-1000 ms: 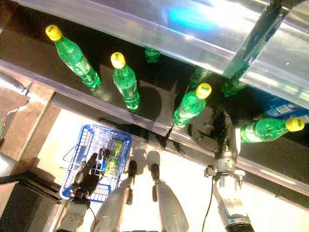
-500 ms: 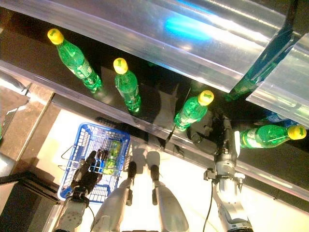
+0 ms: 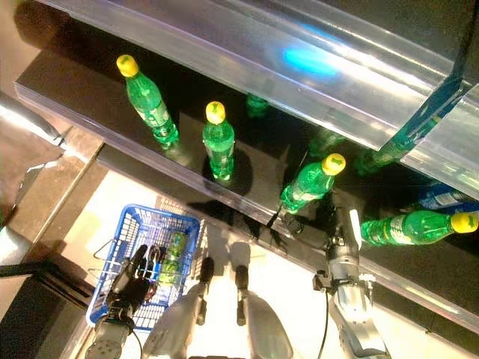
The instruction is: Pick up the drink and place into the basket.
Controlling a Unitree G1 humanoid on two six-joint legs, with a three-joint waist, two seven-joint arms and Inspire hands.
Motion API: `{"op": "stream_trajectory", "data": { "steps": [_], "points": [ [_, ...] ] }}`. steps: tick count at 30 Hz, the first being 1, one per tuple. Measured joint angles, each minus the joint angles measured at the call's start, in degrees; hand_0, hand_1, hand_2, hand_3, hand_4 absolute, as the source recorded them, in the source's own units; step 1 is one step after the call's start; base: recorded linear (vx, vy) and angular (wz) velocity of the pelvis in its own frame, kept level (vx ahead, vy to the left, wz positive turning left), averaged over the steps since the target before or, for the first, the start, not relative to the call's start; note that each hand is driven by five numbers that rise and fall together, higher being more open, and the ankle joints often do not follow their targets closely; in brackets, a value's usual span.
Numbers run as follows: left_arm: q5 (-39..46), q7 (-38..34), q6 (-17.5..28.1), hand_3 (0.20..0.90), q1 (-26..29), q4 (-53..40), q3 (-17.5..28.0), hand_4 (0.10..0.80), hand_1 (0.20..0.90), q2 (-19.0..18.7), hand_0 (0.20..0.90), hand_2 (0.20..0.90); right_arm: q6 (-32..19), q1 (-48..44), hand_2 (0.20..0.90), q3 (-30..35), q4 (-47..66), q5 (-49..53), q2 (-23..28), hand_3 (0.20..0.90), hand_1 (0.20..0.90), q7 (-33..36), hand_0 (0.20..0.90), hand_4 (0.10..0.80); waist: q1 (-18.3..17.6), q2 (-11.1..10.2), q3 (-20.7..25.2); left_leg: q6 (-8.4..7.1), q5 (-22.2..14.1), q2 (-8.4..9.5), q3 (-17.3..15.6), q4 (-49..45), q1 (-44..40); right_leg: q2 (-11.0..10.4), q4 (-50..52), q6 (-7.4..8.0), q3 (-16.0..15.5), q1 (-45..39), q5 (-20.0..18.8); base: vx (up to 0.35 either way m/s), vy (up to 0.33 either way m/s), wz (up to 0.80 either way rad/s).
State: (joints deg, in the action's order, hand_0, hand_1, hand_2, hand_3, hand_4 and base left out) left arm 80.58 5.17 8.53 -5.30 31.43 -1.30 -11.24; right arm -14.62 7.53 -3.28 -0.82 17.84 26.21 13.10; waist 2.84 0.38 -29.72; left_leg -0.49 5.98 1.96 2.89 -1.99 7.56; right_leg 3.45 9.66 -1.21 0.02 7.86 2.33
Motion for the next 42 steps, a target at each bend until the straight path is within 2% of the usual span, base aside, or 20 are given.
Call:
{"op": "stream_trajectory", "data": {
  "steps": [12, 19, 26, 42],
  "points": [
    [-2.16, -1.46, -1.12, 0.2, -0.84, -0.25, 0.26, 0.1, 0.3, -0.99, 0.3, 0.3, 0.86, -0.16, 0.9, -0.04, -0.11, 6.0, -2.04, 0.9, 0.9, 4.35, 0.9, 0.8, 0.07, -0.06, 0.04, -0.03, 0.09, 1.12, 1.56, -0.07, -0.54, -1.36, 0.33, 0.71, -1.53, -1.07, 0.47, 0.038, 0.008, 0.09],
    [-2.7, -1.79, -2.42, 0.2, -0.16, -0.25, 0.21, 0.1, 0.3, -2.09, 0.3, 0.3, 0.86, -0.53, 0.9, -0.06, -0.64, 6.09, -2.33, 0.9, 0.9, 8.12, 0.9, 0.8, 0.11, -0.09, 0.04, 0.18, 0.24, 1.6, 2.5, -0.04, -0.46, -1.9, 1.21, 1.88, -2.57, -0.87, 1.23, 0.024, -0.001, 0.08],
    [-2.73, -1.84, -2.94, 0.2, 0.73, -0.24, 0.21, 0.1, 0.3, -2.63, 0.3, 0.3, 0.86, -3.32, 0.9, -0.17, -1.19, 6.1, -3.04, 0.9, 0.9, 10.63, 0.9, 0.8, 0.15, -0.15, 0.04, 0.22, 0.27, 1.59, 2.82, 0.11, -0.25, -1.89, 1.21, 2.2, -2.77, -0.66, 1.45, 0.05, -0.005, 0.01],
    [-4.92, -1.88, -3.55, 0.2, 1.24, -0.05, 0.21, 0.1, 0.3, -2.71, 0.3, 0.3, 0.85, -5.25, 0.9, -0.81, -1.23, 6.09, -3.08, 0.9, 0.9, 11.18, 0.9, 0.8, 0.32, -0.27, 0.11, 0.31, 0.33, 1.67, 3.9, 0.44, -0.21, -1.94, 1.26, 2.83, -3.27, -0.66, 1.85, 0.062, 0.001, 0.02]
  ]
}}
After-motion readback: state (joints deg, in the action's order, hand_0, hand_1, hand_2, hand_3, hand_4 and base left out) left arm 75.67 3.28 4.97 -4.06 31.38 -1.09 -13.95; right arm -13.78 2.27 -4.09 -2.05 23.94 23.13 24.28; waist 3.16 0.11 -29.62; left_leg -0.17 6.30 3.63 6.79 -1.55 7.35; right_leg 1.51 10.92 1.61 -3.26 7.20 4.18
